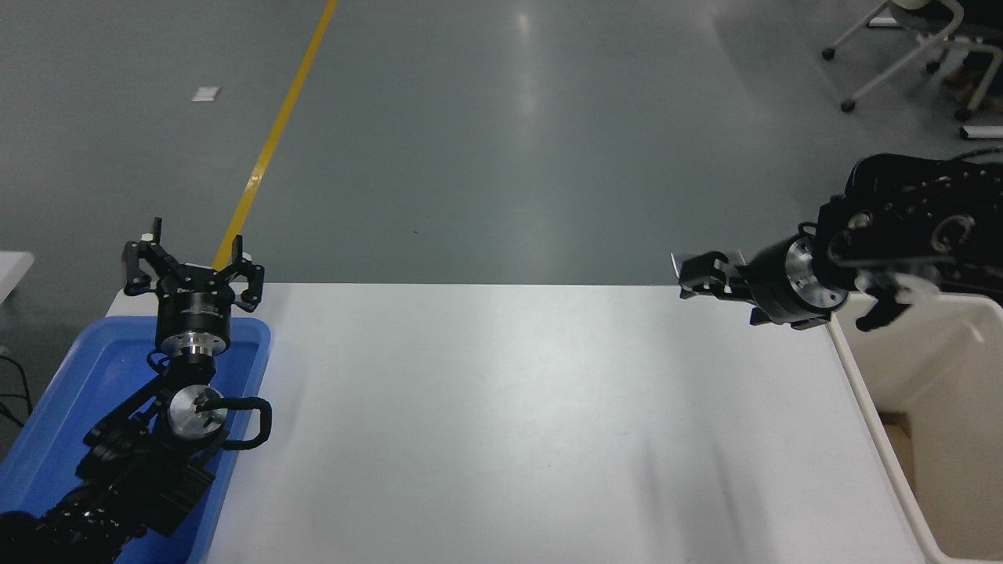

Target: Pick up paper ball place in dustbin

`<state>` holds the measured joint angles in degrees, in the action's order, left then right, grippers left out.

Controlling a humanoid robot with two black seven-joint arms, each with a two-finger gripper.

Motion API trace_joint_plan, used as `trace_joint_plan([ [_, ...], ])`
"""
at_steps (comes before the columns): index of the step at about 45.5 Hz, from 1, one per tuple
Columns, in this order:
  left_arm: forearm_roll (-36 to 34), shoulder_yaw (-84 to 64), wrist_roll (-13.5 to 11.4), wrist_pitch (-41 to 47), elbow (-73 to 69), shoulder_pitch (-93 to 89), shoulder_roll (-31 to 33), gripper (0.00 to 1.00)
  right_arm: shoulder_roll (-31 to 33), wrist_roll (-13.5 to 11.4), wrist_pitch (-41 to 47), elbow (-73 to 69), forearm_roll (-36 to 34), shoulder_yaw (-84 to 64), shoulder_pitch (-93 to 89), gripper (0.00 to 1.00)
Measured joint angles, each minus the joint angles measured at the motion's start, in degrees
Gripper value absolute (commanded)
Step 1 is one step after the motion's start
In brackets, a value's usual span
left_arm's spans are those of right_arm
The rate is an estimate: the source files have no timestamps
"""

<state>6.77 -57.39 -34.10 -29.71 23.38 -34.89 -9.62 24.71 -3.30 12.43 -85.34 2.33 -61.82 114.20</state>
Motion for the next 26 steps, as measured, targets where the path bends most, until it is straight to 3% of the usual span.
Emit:
trace_joint_plan([
  [10, 0.0, 0.0, 0.0, 0.0, 0.0, 0.1, 0.0, 0.99, 1.9, -0.2, 8.7, -9.5, -0.2, -5.5, 14.9, 1.00],
  [26, 0.0, 0.0, 0.0, 0.0, 0.0, 0.0, 0.0, 0.99, 7.5, -0.2, 25.8, -13.4, -0.6, -9.2, 29.9, 1.00],
])
